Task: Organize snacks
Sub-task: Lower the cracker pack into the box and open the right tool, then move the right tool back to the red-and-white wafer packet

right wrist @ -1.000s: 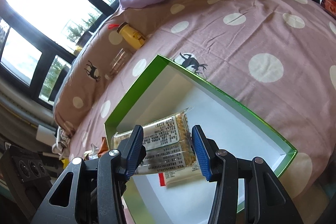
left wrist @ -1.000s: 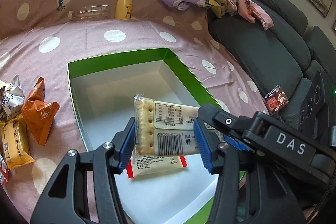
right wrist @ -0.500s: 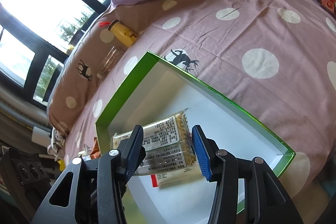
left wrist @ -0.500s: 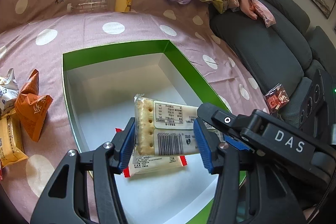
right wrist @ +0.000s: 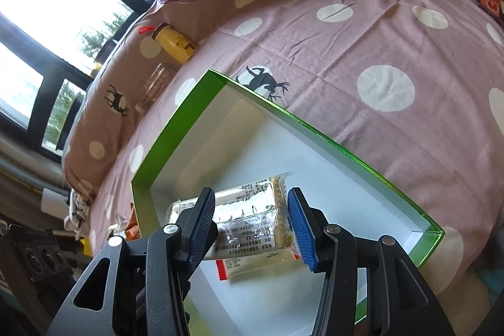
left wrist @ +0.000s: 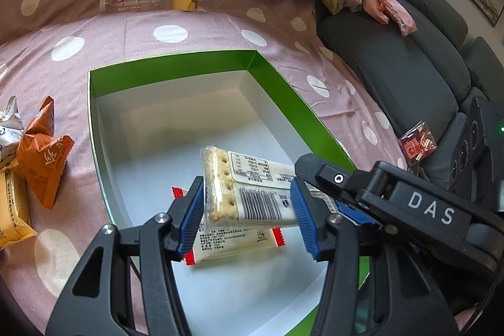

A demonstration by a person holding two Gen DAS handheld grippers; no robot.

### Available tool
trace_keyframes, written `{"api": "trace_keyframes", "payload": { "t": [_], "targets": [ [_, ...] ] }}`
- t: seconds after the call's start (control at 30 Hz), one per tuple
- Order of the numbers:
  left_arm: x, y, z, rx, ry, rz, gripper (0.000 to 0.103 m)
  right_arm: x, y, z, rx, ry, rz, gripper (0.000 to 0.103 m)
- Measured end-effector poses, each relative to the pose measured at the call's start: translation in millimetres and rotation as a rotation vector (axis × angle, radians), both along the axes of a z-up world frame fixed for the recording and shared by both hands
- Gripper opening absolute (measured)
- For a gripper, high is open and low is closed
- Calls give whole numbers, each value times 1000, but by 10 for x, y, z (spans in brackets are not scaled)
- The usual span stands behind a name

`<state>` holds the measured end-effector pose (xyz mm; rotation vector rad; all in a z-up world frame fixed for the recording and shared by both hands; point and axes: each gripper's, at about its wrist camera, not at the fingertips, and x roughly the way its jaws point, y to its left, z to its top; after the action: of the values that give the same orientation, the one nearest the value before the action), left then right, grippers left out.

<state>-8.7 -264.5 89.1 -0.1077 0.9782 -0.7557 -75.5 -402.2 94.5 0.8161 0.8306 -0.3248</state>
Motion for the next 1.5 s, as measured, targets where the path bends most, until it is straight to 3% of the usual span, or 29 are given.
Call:
{"api": "trace_keyframes", "payload": {
  "t": [0.4,0.97,1.3,1.5],
  "targets": [
    [-30,-82,-34,18,-2,-27,54,4,-45,-48,-33,68,-40,51],
    [-114,-27,40,-7,-19,-34,55,-9,-38,-16,-48,56,-45,51],
    [-206,589,369,-67,-85,79,76,5,267,307,-145,-60,3,54],
    [-250,1168,505,-15,-151,200,84,119,707,504,-195,-167,126,73]
  ]
}}
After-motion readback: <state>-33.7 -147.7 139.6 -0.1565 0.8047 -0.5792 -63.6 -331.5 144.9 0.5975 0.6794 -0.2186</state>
